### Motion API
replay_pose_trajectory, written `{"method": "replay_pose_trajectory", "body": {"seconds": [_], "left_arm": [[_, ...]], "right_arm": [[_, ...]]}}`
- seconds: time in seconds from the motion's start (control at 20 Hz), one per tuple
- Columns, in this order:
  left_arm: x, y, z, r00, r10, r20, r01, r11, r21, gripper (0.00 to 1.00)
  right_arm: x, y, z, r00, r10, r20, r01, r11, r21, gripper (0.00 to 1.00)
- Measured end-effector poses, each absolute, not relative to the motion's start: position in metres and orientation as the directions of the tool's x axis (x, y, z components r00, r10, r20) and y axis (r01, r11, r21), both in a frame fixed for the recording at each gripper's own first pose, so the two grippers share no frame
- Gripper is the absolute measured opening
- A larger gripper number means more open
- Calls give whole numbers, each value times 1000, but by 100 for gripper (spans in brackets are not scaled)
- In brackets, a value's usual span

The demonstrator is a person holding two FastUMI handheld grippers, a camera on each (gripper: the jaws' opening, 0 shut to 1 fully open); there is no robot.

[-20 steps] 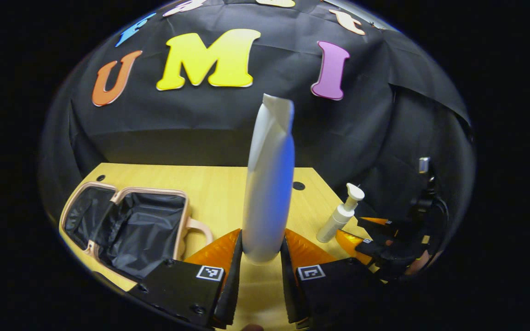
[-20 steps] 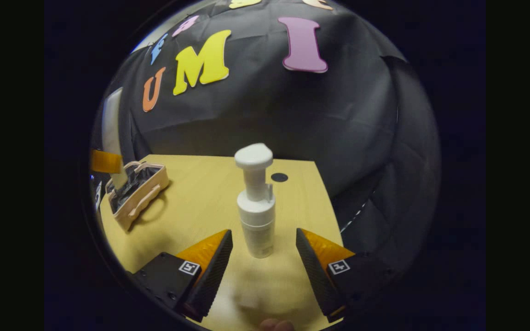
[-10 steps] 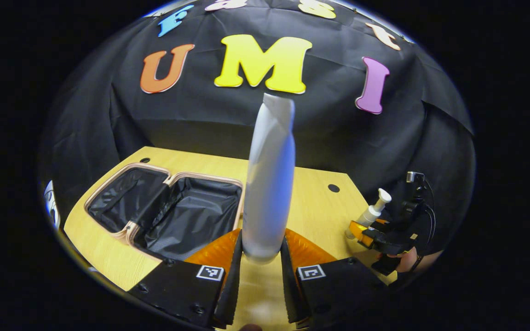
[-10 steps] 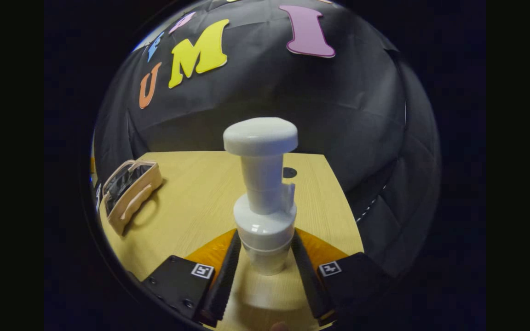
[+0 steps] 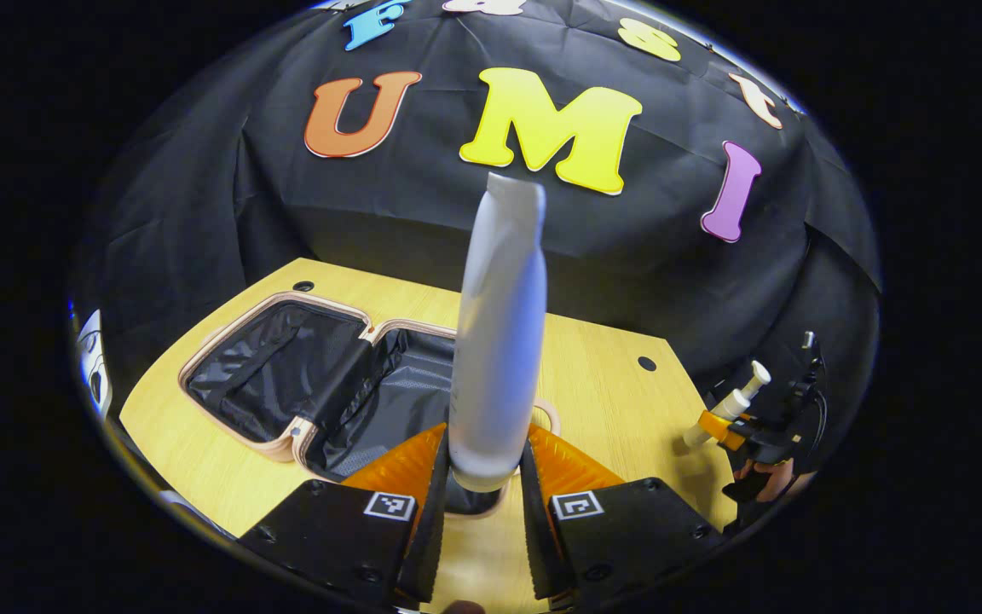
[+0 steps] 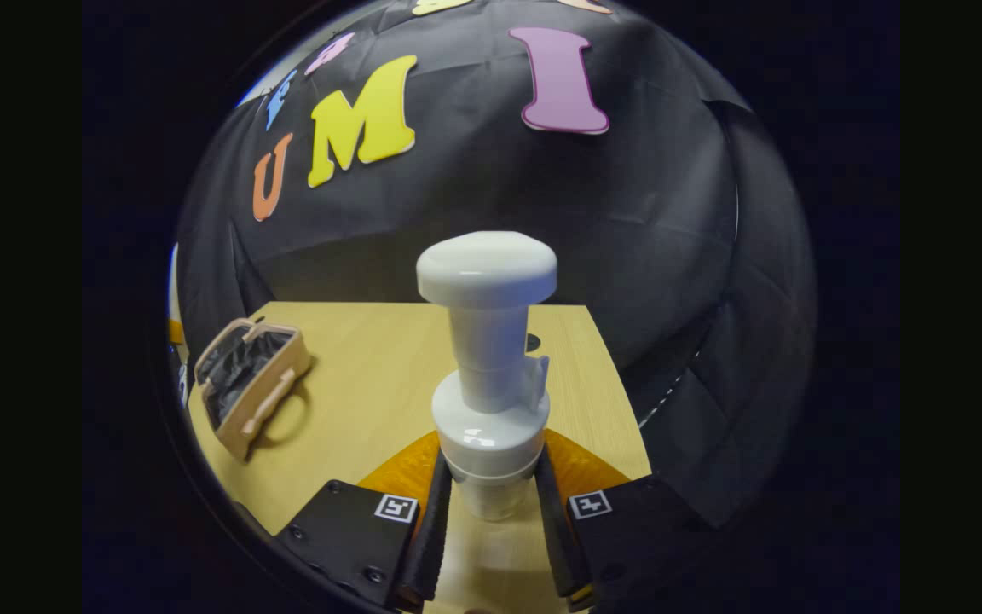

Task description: First open the suitcase, pack the skin care products into it, and then close the suitcase.

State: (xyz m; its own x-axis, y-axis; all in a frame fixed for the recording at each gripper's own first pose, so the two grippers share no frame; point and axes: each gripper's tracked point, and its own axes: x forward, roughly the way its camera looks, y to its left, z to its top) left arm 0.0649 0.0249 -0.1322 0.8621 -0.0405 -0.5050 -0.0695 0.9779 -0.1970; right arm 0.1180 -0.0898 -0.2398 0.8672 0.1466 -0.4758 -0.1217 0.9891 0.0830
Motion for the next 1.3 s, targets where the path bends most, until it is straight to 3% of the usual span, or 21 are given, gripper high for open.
{"method": "replay_pose_trajectory", "body": {"seconds": [0.3, 0.6, 0.8, 1.0, 1.15, 1.3], "left_arm": [[94, 62, -143, 831, -206, -516, 85, 965, -248, 44], [110, 98, -220, 631, -365, -685, 116, 917, -381, 44], [119, 105, -263, 479, -491, -728, 40, 840, -541, 43], [124, 113, -293, 324, -460, -827, -54, 864, -501, 42], [124, 112, -307, 187, -405, -895, -49, 906, -420, 41], [130, 114, -313, 113, -363, -925, -75, 925, -372, 41]], "right_arm": [[63, -57, -158, 874, 212, -436, -183, 977, 109, 47], [16, -2, -113, 866, 241, -439, -179, 968, 178, 47], [-1, 22, -106, 852, 247, -462, -188, 967, 170, 47], [-4, 38, -101, 841, 245, -482, -177, 967, 183, 47], [-6, 63, -100, 816, 292, -498, -205, 953, 222, 47], [-4, 97, -101, 780, 349, -519, -261, 936, 237, 47]]}}
